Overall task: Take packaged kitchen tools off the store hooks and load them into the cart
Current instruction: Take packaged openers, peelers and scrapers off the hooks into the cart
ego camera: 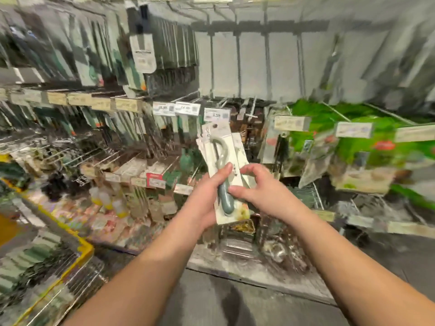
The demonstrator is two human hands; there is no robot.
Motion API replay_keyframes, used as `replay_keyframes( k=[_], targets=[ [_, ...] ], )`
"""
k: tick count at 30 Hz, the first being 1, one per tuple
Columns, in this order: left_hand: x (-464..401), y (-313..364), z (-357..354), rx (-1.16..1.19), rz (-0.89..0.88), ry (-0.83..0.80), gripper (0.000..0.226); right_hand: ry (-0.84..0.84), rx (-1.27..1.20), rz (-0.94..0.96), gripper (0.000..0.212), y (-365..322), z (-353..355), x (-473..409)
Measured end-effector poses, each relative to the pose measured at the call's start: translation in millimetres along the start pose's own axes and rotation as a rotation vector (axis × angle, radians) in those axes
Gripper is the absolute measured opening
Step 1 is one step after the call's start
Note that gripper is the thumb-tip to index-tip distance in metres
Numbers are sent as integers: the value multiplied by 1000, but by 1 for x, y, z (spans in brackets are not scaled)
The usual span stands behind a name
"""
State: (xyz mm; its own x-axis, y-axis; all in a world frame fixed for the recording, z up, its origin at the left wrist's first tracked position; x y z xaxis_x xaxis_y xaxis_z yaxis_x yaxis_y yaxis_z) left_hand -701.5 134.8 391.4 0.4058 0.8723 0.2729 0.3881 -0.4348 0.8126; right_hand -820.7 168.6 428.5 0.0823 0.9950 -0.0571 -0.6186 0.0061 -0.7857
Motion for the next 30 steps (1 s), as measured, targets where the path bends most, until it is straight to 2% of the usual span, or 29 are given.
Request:
replay_keyframes(
  k=[4,7,10,13,18,22,26,30],
  targets=[
    [-17,-29,-86,18,54,-77,49,18,-20,-62,47,48,74,7],
    [-37,-45,-130,-23,45,-14,64,49,-71,-104,34,78,126,13],
    [-50,-61,-164,-51,42,50,58,78,-138,-149,23,99,166,19],
    [-56,-69,-187,-34,35,57,53,62,-293,-181,38,119,186,16],
    [-68,-69,-214,-54,-22,46,48,128,-608,-195,10,135,213,8],
    [-74,-59,-225,-92,-42,-5,41,225,-830,-225,16,143,227,3],
    [-82,-46,-236,-105,-75,-63,40,226,-821,-208,16,142,238,2],
    [-88,-31,-240,-121,-127,-57,37,342,-742,-137,18,141,267,0]
  ],
)
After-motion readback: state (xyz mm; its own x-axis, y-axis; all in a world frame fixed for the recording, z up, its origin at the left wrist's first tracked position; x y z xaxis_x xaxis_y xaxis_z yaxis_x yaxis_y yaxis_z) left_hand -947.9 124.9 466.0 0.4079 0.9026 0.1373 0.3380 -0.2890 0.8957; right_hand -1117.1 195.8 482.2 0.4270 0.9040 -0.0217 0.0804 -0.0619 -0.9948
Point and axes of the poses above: each hand's wrist, its own x-axis away from the middle knuckle, its own z-axis out of the back of the hand, y = z × x, the point moved 7 cm from there along -x, towards the middle knuckle, and after that the axes turned 1 degree about y, right-handed, at the moved point
